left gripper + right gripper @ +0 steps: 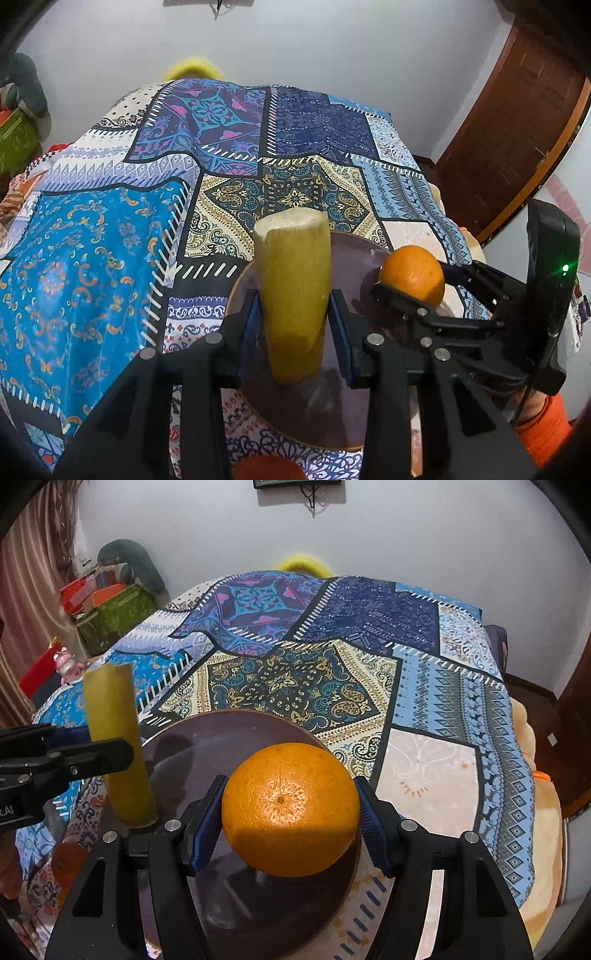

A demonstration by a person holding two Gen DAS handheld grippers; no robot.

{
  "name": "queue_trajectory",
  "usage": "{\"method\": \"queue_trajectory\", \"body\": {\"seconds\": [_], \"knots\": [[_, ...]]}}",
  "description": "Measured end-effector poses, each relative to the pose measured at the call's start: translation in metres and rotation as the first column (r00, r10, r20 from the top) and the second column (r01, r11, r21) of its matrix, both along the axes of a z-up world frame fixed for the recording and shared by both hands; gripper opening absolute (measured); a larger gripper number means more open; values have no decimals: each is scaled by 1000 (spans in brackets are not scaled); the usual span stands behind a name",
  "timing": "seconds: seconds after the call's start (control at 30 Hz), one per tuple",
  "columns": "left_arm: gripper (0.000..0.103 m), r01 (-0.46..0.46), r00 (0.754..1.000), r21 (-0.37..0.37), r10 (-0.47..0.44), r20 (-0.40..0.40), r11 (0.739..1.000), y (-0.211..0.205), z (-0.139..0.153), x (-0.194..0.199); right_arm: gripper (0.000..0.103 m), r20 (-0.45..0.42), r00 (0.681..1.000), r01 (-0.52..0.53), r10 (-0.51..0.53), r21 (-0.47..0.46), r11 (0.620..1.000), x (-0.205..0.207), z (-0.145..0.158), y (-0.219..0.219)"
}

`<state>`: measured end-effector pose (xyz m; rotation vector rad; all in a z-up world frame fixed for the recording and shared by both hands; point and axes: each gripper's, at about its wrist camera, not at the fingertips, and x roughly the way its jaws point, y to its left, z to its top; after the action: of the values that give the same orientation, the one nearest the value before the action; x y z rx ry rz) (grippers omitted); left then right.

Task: Organize fruits
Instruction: 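Carry the green vegetable and orange onto the brown plate and release both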

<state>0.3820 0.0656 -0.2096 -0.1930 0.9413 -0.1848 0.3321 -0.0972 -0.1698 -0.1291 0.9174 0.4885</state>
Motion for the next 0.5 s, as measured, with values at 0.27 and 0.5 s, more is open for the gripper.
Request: {"method": "queue_trajectory", "body": {"seconds": [0.27, 0.5], "knots": [[37, 3, 1000, 13, -3, -21, 1000, -1, -4, 10, 64, -27, 1000, -16, 15, -15, 1000, 3, -10, 4], [37, -6, 998, 19, 7, -59, 1000, 0, -13, 10, 67, -29, 999, -28, 27, -30, 999, -1, -9, 5]]}}
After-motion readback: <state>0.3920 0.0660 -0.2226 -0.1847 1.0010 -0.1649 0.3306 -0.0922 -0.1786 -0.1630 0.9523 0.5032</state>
